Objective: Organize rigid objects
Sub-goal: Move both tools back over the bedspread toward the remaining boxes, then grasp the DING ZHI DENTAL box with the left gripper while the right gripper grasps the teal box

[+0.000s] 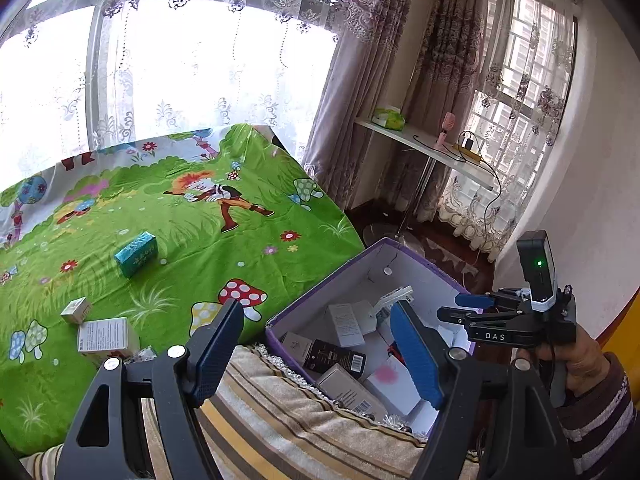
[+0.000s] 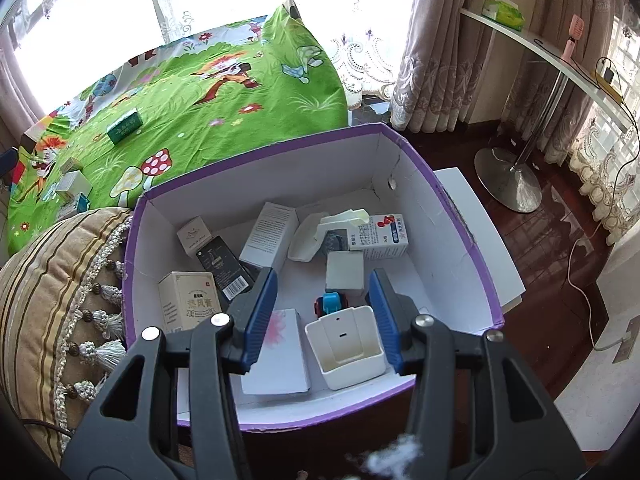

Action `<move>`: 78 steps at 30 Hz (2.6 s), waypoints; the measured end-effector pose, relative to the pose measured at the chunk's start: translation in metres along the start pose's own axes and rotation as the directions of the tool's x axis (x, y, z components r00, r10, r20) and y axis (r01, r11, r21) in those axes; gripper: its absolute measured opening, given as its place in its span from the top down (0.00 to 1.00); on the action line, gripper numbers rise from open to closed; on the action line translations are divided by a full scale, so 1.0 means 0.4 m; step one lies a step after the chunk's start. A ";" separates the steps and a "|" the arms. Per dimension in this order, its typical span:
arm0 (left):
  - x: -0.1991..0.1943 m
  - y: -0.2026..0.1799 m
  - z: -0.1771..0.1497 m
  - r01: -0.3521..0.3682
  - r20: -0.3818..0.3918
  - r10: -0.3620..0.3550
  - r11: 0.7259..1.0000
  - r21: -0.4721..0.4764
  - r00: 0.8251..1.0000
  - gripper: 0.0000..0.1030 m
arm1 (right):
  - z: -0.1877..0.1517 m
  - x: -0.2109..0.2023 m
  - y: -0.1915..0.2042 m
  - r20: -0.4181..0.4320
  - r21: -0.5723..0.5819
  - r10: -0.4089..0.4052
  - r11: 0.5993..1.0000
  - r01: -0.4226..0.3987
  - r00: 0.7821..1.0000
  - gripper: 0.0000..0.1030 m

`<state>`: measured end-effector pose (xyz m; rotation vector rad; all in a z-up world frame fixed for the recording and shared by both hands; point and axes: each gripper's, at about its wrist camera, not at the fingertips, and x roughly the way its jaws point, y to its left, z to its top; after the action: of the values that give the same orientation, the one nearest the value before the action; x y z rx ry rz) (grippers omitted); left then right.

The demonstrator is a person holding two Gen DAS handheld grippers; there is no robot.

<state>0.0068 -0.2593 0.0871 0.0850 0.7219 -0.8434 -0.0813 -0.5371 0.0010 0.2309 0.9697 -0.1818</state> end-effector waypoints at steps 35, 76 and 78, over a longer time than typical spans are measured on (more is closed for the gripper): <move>-0.075 0.522 -0.113 -0.208 -0.183 0.124 0.792 -0.574 0.975 0.26 | 0.130 0.056 0.400 -0.050 -0.287 0.190 0.938 -0.197 0.980 0.43; 0.255 0.821 -0.045 -0.408 -0.470 -0.039 0.436 -0.802 0.882 0.74 | 0.404 0.297 0.645 -0.065 -0.260 0.291 0.919 -0.298 0.954 0.30; 0.250 0.823 -0.049 -0.392 -0.454 -0.041 0.440 -0.808 0.890 0.75 | 0.416 0.310 0.660 -0.066 -0.265 0.279 0.921 -0.286 0.958 0.26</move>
<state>0.2736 -0.0952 -0.0570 -0.6404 1.4807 -0.1176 0.1864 -0.3353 0.0181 0.1178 0.9653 0.2208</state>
